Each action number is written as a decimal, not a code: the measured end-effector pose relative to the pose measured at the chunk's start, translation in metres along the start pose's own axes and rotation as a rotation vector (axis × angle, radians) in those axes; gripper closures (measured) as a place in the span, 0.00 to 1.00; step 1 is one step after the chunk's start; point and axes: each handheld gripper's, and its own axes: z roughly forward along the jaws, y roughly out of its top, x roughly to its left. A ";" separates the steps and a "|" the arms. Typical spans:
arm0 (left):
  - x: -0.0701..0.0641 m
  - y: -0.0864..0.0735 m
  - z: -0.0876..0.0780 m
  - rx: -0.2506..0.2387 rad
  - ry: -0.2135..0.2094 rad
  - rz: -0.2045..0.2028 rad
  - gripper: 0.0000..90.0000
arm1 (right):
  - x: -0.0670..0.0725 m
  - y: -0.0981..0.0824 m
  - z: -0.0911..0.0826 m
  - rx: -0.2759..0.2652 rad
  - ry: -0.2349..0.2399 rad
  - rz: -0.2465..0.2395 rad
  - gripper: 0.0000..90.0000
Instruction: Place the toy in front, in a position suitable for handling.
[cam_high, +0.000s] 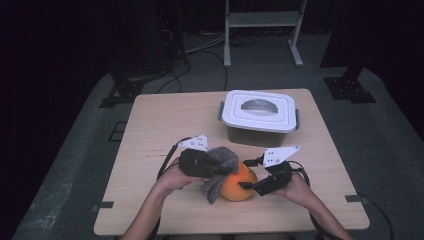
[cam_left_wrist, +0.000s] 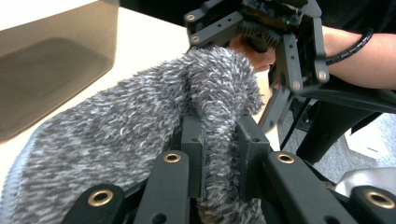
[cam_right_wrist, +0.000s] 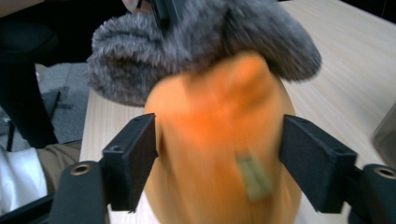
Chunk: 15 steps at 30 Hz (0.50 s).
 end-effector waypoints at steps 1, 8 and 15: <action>-0.002 0.002 0.002 0.005 -0.005 0.006 0.85 | 0.001 0.002 0.003 0.014 -0.011 -0.015 0.27; -0.003 -0.001 0.005 0.033 -0.001 0.017 0.85 | 0.002 -0.009 0.006 0.032 -0.027 -0.077 0.58; 0.001 -0.013 -0.008 0.049 0.030 0.002 0.85 | -0.005 -0.018 0.002 0.006 0.003 -0.055 0.60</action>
